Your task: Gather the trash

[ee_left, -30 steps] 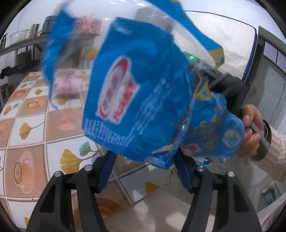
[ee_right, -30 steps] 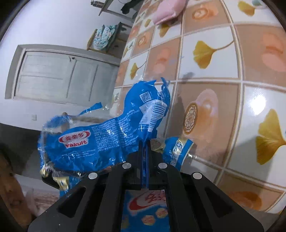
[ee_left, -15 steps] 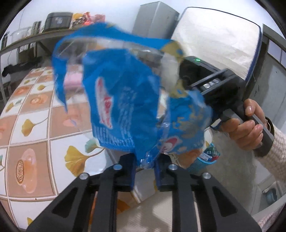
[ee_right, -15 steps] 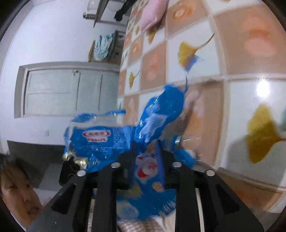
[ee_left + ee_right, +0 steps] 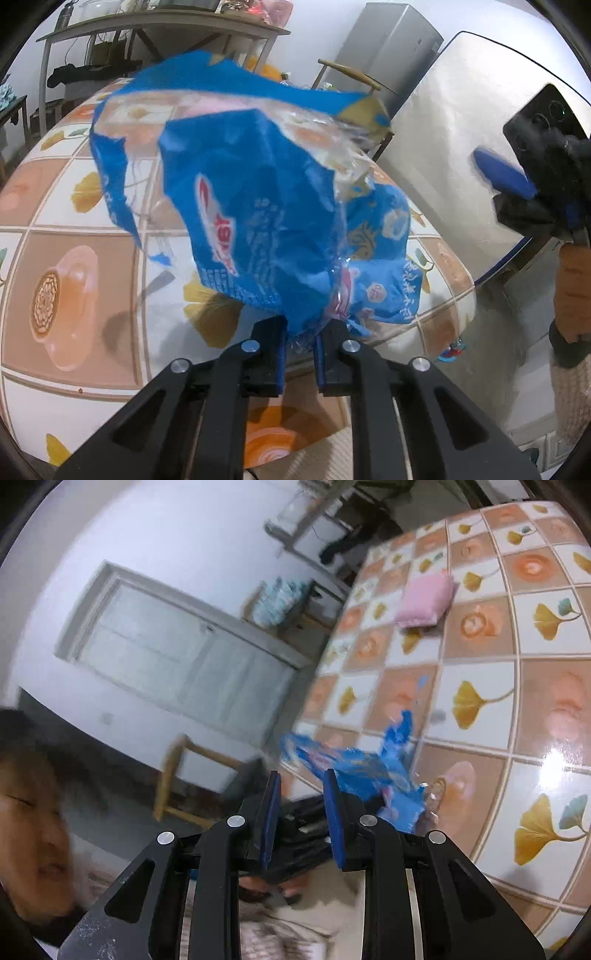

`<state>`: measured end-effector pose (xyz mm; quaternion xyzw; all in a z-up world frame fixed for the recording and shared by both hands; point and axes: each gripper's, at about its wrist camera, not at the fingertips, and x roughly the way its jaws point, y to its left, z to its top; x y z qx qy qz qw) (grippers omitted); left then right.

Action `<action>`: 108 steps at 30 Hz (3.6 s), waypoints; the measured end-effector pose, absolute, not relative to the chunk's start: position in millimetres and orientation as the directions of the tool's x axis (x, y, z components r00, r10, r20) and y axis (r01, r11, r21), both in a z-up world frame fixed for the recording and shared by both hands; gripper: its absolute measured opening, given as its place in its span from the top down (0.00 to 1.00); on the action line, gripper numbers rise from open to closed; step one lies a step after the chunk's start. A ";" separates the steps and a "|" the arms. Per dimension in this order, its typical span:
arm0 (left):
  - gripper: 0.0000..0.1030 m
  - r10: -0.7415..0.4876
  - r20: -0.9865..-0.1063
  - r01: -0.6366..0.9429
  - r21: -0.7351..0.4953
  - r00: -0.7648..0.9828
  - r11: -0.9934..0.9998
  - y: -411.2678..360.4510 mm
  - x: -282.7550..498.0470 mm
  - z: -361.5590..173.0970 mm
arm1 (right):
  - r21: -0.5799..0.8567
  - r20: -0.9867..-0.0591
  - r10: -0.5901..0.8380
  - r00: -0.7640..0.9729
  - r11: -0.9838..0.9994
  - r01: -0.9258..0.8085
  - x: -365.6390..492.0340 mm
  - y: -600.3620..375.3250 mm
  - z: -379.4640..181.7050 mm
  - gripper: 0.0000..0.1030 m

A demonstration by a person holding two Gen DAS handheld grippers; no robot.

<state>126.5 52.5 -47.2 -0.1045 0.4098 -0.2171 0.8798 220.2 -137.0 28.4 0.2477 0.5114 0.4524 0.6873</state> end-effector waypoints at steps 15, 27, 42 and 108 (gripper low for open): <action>0.89 -0.473 -0.669 0.381 -0.294 0.573 0.877 39.8 119.8 -50.0 | 0.737 -0.644 0.764 -0.027 0.611 -0.290 250.5 -98.3 -53.8 0.97; 0.47 -0.385 -0.660 0.407 -0.130 0.645 0.904 47.7 81.3 -22.7 | 0.694 -0.695 0.718 -0.039 0.656 -0.298 250.6 -94.6 -63.6 0.99; 0.20 -0.308 -0.659 0.480 0.093 0.687 0.873 17.4 104.3 -33.7 | 0.784 -0.613 0.780 -0.124 0.582 -0.216 256.1 -107.8 -76.4 1.00; 0.81 -0.340 -0.690 0.288 -0.195 0.639 0.937 50.2 124.4 -22.8 | 0.359 -0.853 0.401 0.334 0.916 -0.182 387.4 -142.4 12.4 0.25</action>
